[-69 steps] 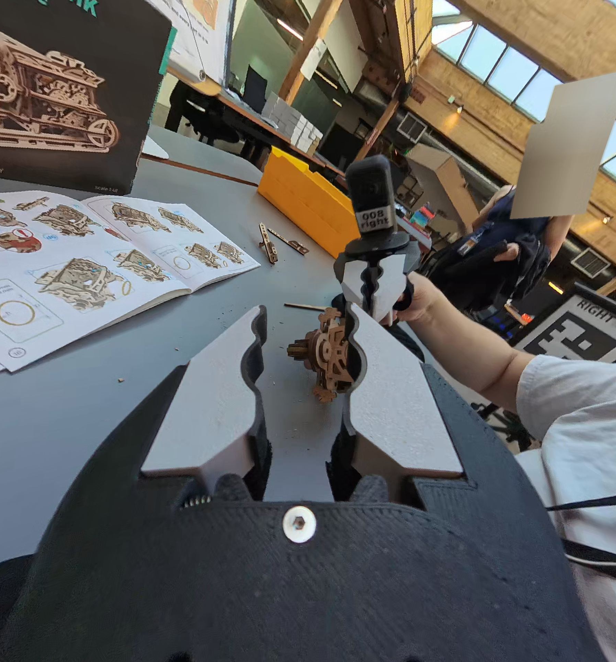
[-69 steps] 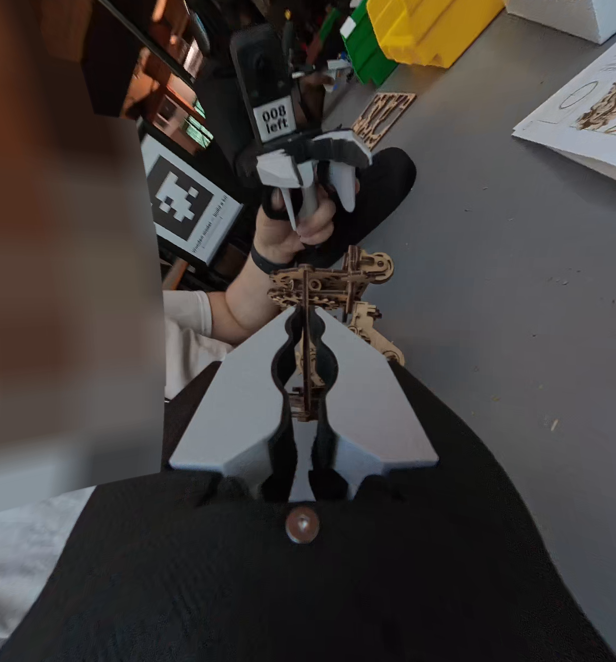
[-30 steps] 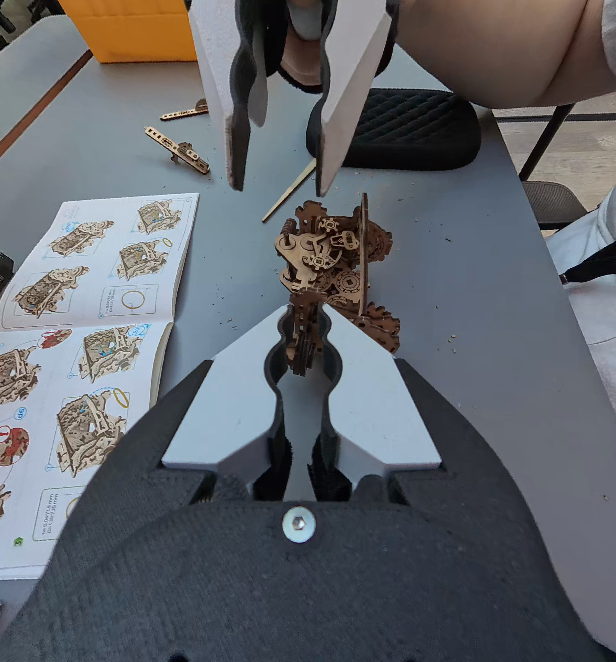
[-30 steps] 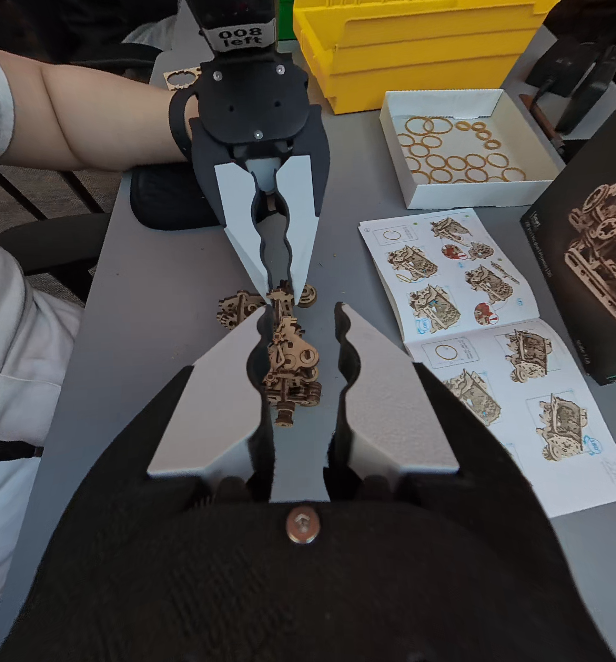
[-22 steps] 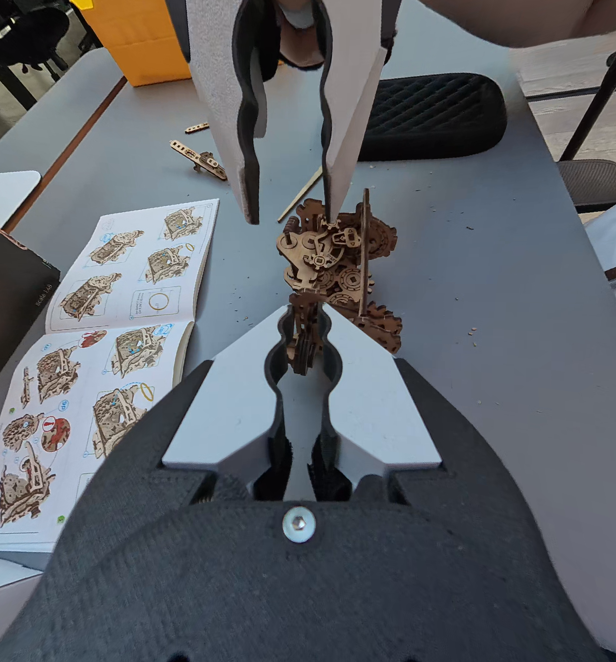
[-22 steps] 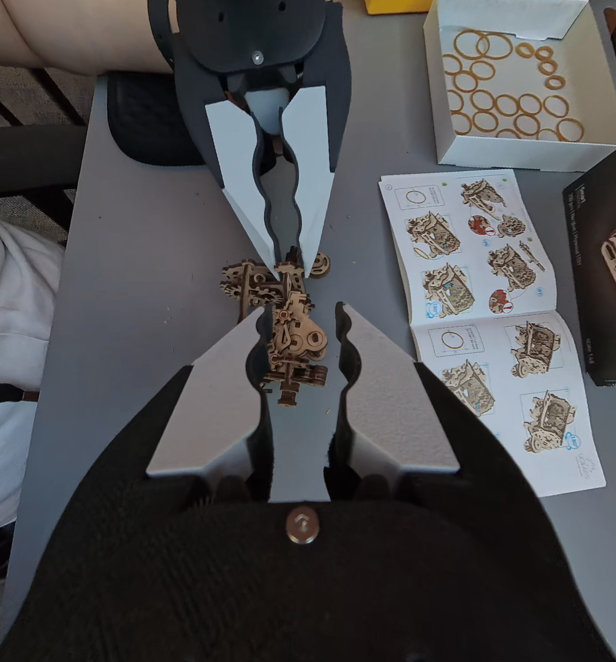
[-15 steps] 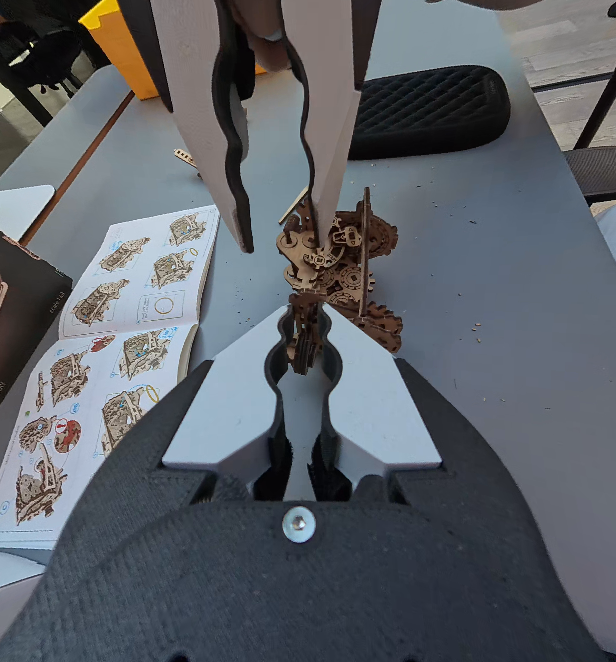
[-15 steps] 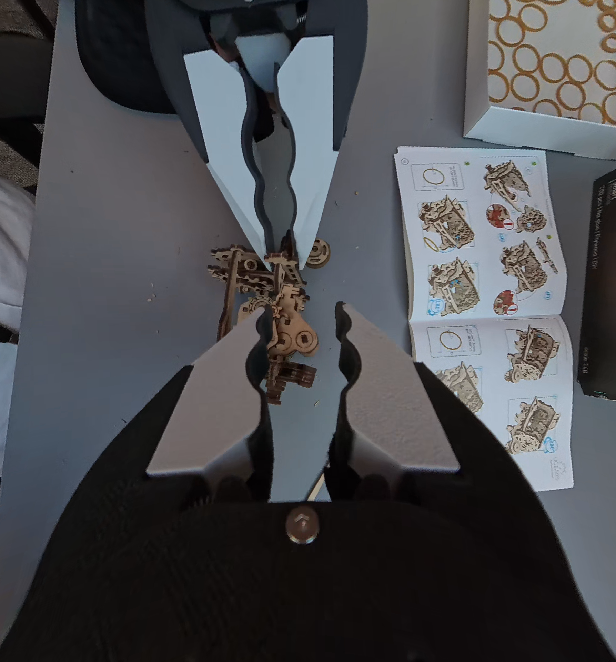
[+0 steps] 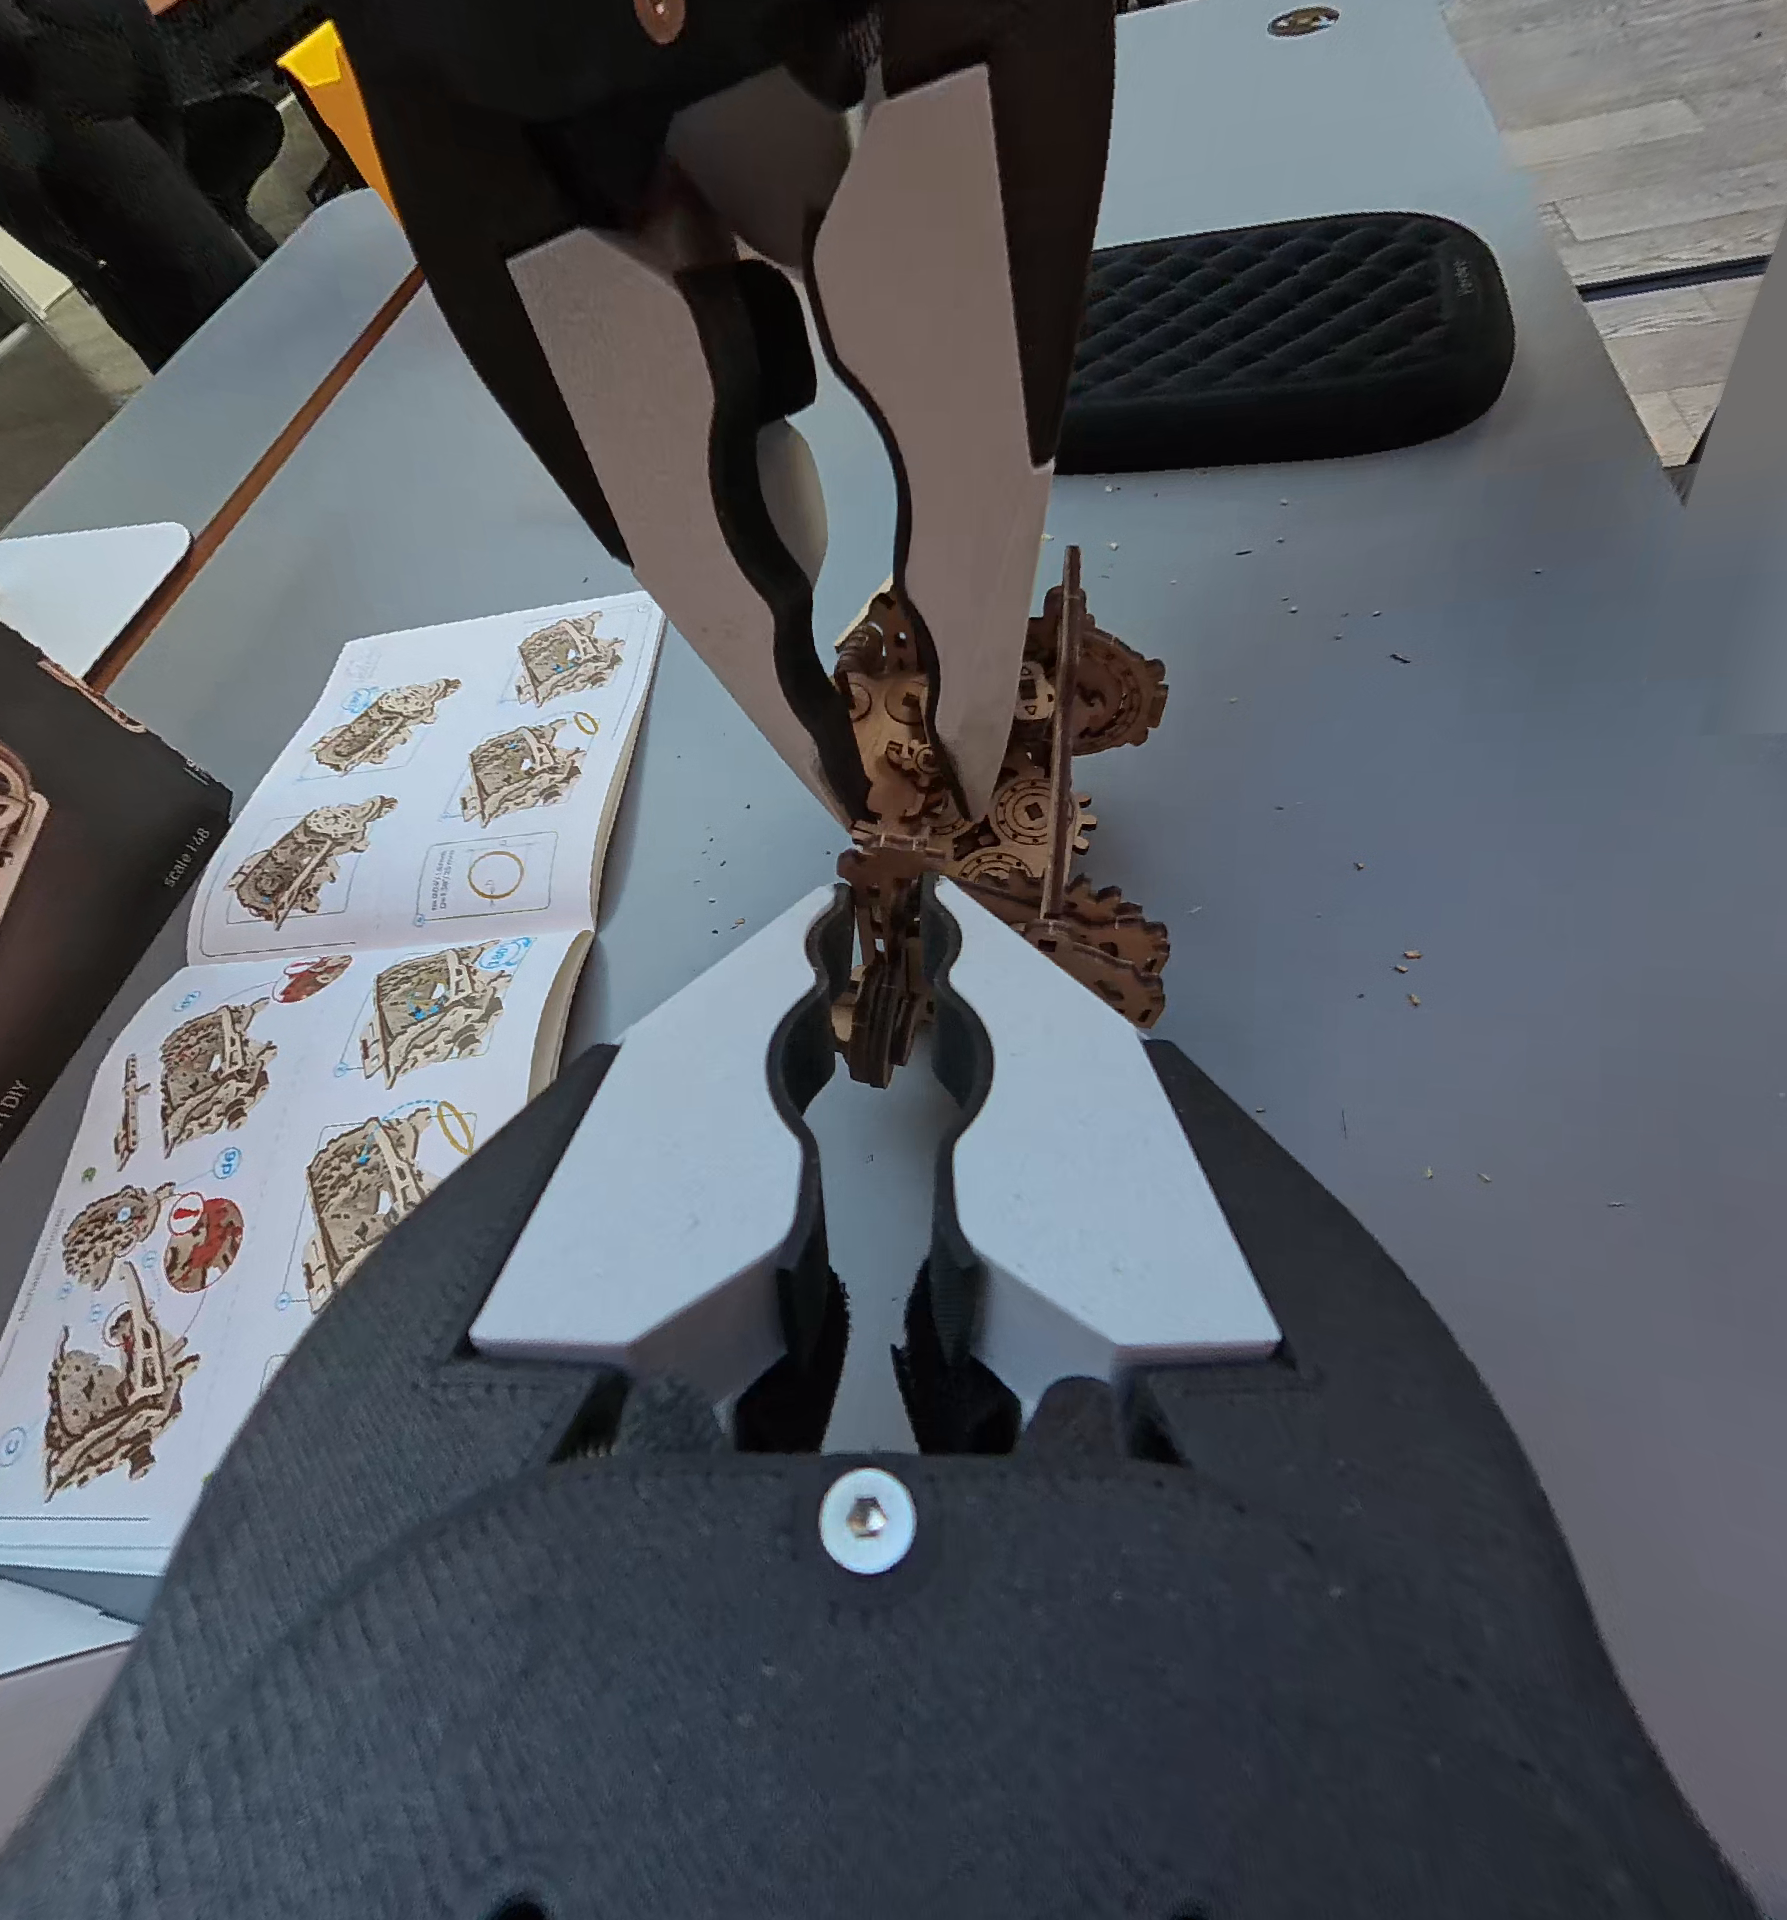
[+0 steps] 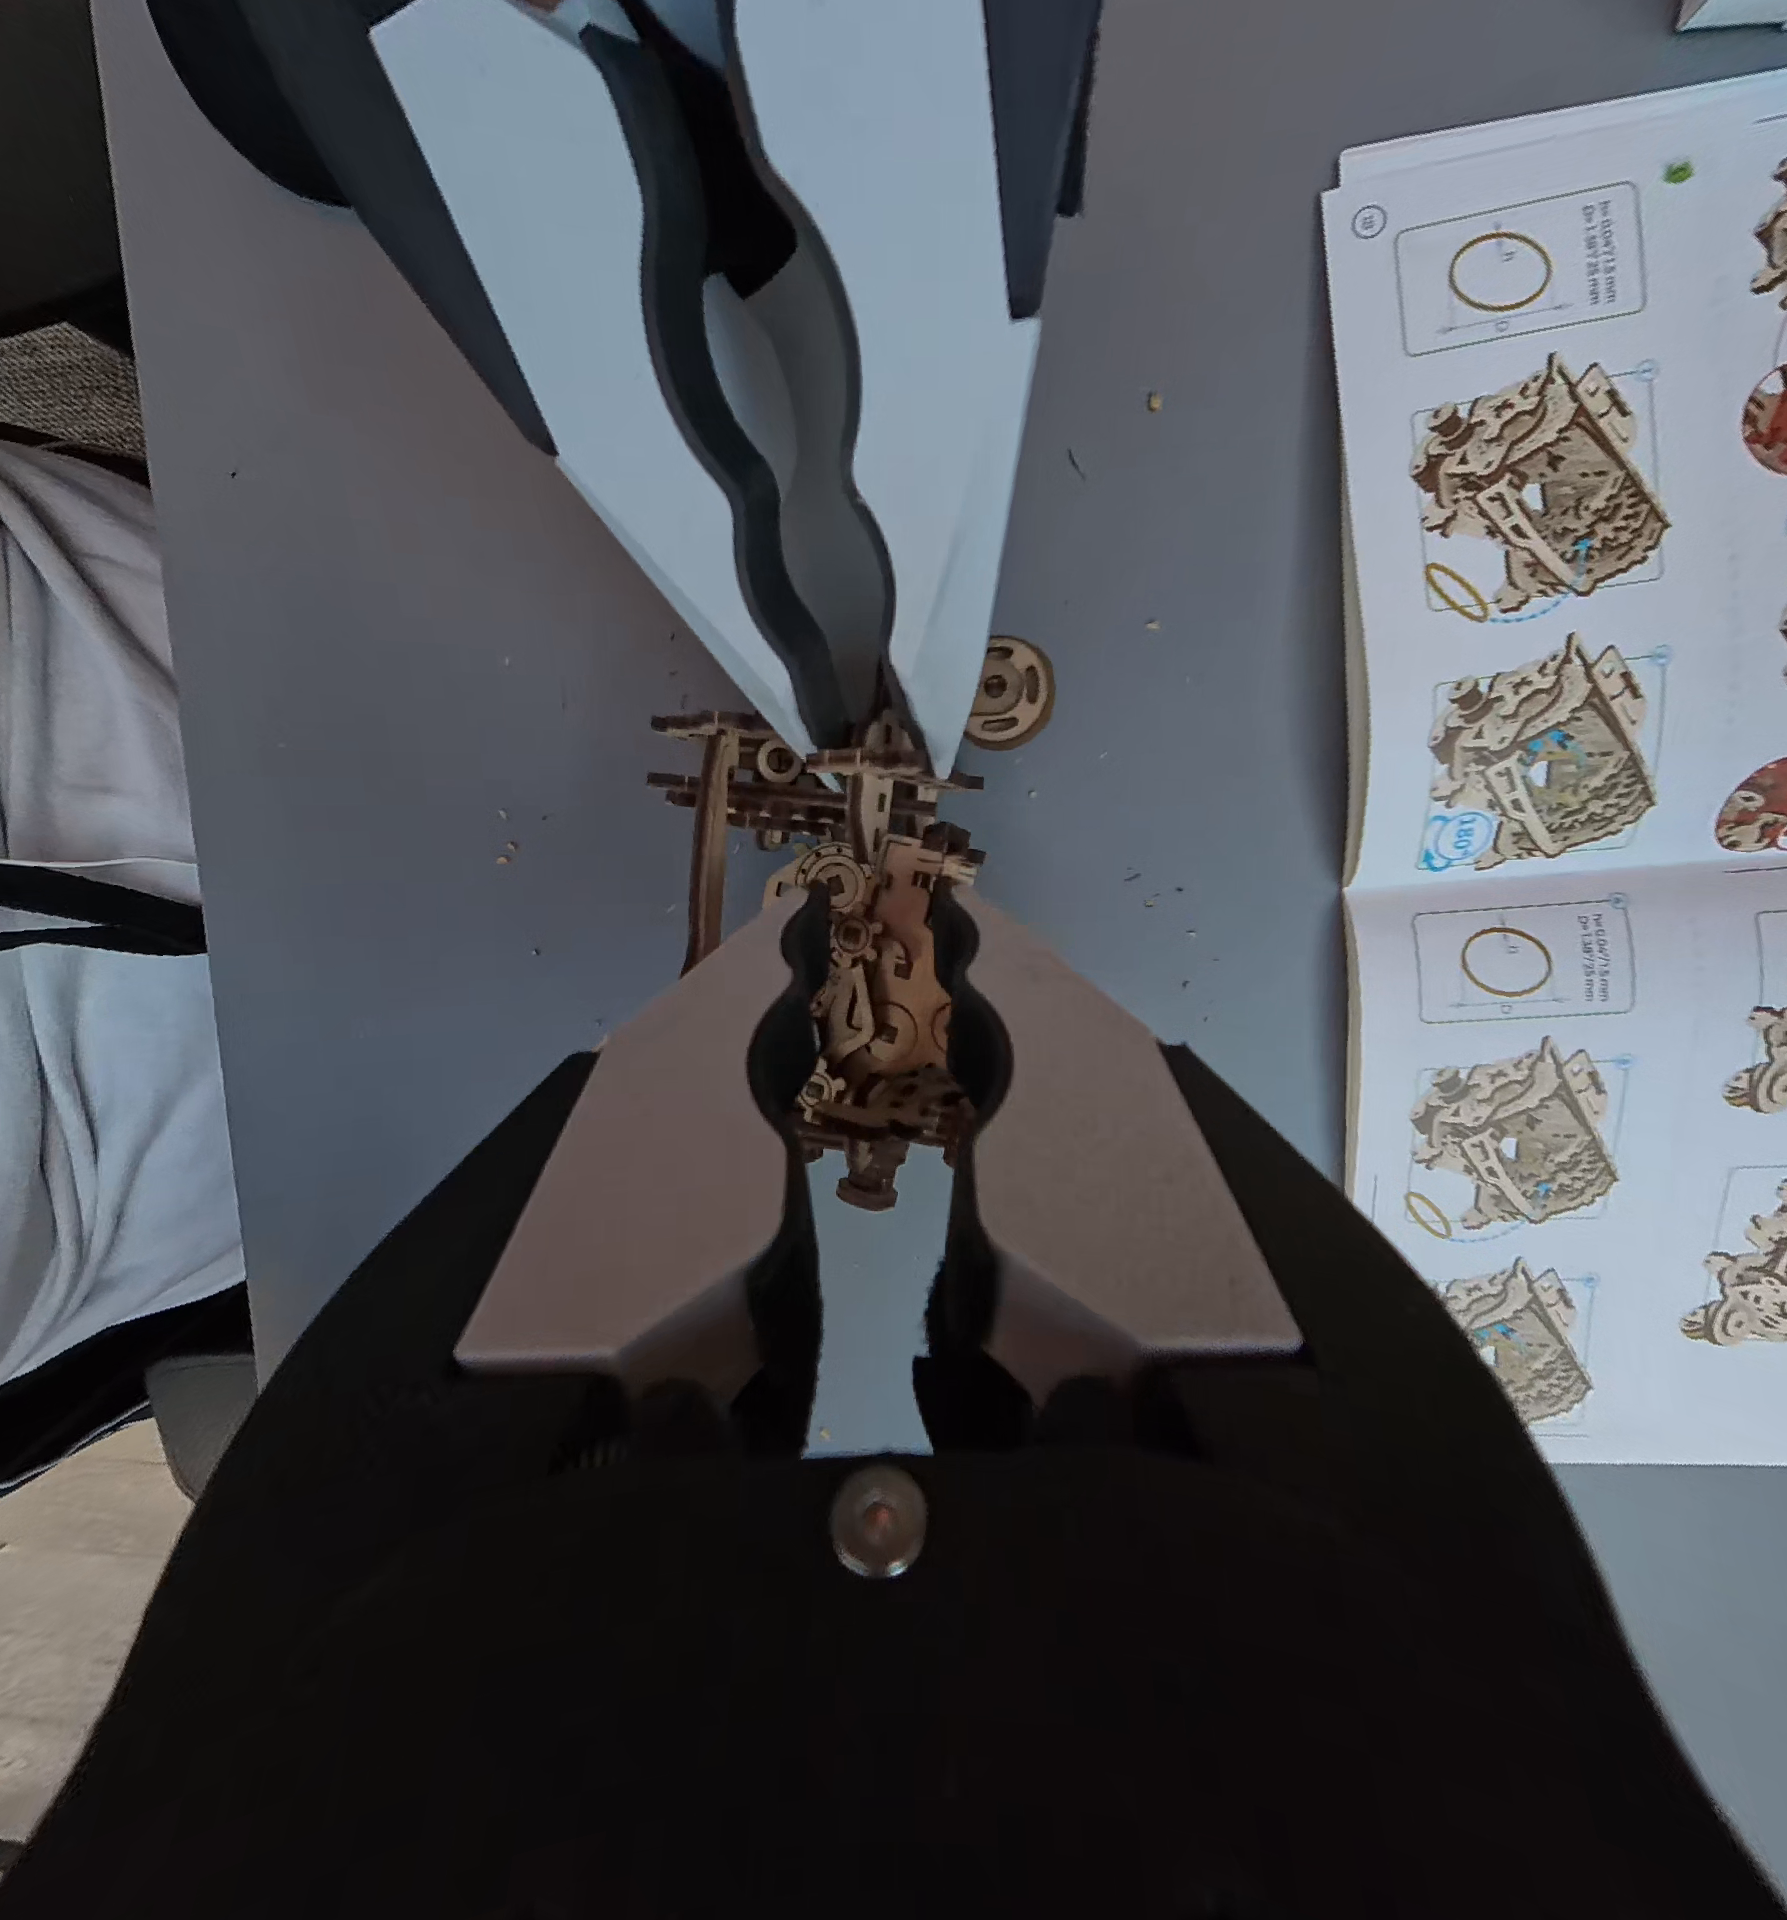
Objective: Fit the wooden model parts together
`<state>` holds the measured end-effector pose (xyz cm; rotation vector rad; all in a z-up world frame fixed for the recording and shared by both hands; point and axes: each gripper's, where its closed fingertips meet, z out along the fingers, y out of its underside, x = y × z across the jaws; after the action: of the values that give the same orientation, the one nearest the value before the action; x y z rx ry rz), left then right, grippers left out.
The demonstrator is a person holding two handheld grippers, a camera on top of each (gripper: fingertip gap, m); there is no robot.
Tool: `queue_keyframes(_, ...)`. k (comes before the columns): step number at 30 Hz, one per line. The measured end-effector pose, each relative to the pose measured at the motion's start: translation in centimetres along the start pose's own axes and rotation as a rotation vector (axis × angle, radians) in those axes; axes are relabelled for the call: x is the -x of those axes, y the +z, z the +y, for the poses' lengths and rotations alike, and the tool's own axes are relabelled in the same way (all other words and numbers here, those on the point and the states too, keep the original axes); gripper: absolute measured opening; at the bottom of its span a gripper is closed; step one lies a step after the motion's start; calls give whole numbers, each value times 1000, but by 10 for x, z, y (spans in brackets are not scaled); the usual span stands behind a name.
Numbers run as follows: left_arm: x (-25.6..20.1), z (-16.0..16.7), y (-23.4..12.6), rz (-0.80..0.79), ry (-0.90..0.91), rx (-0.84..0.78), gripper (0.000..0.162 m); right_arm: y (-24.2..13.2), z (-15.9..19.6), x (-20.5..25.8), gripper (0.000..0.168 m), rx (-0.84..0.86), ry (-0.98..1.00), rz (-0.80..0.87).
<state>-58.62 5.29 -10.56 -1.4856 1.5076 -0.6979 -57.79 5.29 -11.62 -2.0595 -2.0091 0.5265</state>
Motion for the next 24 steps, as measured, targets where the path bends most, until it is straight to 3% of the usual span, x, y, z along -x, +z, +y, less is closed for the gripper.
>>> queue_keyframes(24, 9, 2, 0, -35, -65, -9, 10, -4, -3, 7, 18, -77, -118, 37)
